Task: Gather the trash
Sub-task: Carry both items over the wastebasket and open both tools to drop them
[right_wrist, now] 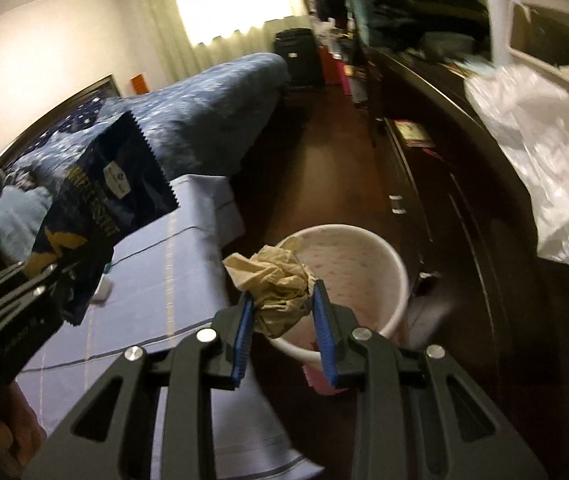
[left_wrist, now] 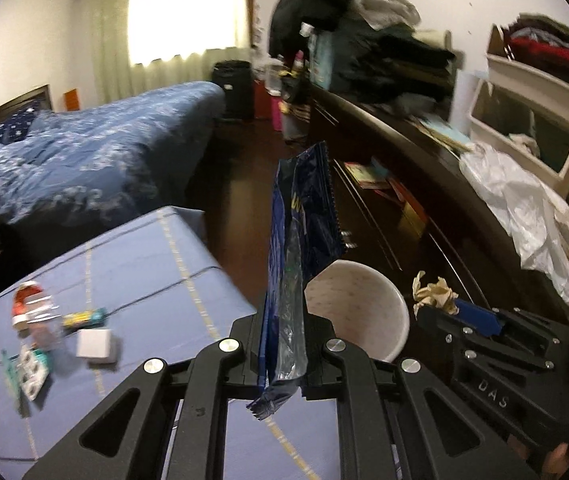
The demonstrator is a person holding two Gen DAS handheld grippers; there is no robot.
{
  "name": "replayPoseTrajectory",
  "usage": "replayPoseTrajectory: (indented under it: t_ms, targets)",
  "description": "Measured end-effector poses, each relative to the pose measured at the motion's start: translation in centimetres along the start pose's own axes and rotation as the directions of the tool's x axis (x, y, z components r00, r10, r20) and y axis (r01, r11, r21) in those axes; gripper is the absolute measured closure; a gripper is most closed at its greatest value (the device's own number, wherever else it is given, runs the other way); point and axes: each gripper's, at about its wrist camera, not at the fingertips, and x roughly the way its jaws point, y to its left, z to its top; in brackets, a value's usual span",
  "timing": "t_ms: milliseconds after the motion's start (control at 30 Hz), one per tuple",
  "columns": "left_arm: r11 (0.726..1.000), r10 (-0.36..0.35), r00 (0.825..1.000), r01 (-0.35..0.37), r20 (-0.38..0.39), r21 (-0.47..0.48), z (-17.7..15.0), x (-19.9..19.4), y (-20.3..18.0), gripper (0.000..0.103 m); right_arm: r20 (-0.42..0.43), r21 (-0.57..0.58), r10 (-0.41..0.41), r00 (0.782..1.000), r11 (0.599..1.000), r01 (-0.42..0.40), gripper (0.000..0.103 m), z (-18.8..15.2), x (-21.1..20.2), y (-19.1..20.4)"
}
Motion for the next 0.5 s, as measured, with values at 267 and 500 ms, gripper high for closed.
replayPoseTrajectory:
  t_ms: [267, 500]
  targets:
    - [0.998, -0.043, 0.995, 0.046, -0.089, 0.036, 0.4, 5.7, -2.4, 0.091, -0.056, 0.101, 0.005, 0.998, 0.995, 0.001, 0.073, 0.6, 4.8, -5.0]
    - [0.996, -0.045, 0.99, 0.054, -0.135, 0.067, 1.3, 9.6, -3.5, 0.091, -0.083, 0.133, 0.011, 0.997, 0.991, 0.0, 0.073, 0.8, 8.7, -6.7]
